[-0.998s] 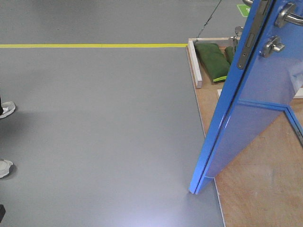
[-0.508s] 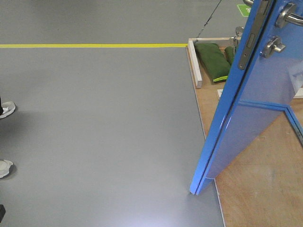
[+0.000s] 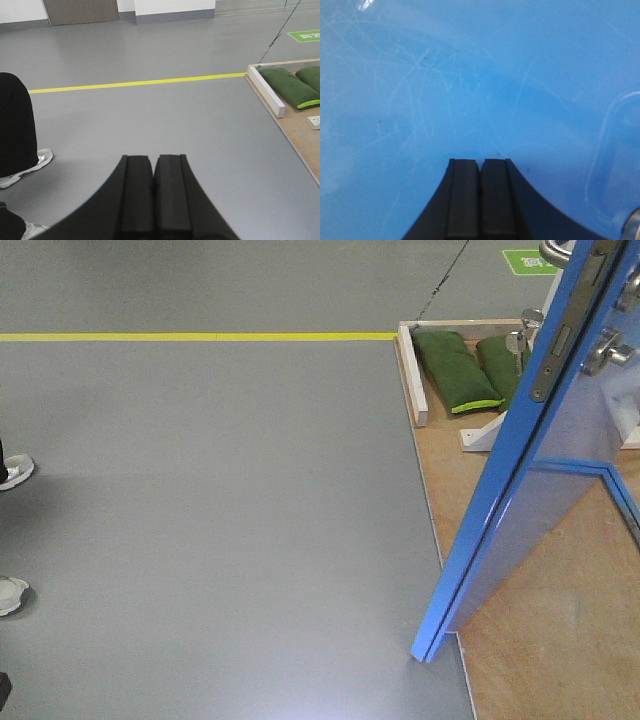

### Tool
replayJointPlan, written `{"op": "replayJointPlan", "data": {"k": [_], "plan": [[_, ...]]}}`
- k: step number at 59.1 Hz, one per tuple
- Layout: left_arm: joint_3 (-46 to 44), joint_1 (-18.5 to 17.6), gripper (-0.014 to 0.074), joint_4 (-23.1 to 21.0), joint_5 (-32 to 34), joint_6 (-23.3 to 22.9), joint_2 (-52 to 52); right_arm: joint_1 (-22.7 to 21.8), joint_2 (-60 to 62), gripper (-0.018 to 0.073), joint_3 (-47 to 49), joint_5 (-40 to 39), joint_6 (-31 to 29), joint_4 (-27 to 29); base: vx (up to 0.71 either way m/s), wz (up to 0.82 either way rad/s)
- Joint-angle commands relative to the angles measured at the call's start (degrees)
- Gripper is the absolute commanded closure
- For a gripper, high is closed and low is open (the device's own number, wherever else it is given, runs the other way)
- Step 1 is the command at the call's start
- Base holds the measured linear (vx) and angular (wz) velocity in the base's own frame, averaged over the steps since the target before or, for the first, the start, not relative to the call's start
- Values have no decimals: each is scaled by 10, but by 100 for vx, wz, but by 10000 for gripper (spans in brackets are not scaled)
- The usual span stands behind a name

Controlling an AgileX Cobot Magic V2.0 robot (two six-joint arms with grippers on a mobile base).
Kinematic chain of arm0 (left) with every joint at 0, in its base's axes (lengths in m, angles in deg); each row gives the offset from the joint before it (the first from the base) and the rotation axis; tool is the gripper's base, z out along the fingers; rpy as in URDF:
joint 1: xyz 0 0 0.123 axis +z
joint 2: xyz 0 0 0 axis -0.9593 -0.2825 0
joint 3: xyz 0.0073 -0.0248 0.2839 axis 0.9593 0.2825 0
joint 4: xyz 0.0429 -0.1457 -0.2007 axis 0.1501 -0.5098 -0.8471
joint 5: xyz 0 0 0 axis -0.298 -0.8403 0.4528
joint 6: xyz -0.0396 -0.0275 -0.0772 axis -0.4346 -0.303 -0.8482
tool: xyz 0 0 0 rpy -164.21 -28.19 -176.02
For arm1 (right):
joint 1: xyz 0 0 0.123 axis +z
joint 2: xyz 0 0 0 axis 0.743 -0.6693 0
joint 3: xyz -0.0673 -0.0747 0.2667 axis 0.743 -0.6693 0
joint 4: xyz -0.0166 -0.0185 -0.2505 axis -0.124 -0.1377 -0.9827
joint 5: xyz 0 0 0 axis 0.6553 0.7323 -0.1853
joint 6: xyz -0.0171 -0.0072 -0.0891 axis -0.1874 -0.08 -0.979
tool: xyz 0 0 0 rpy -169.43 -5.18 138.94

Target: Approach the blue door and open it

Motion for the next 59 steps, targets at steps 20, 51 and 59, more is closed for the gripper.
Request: {"op": "replayJointPlan", "data": {"k": [20,51,59], "plan": [[0,1,526,0,45,-2,9,0,19,570,20,-19,-7,22,2,5],[0,1,526,0,45,-2,9,0,19,570,20,-19,-7,22,8,12],[0,1,526,0,45,-2,9,0,19,570,20,-20,-7,22,14,15]]}}
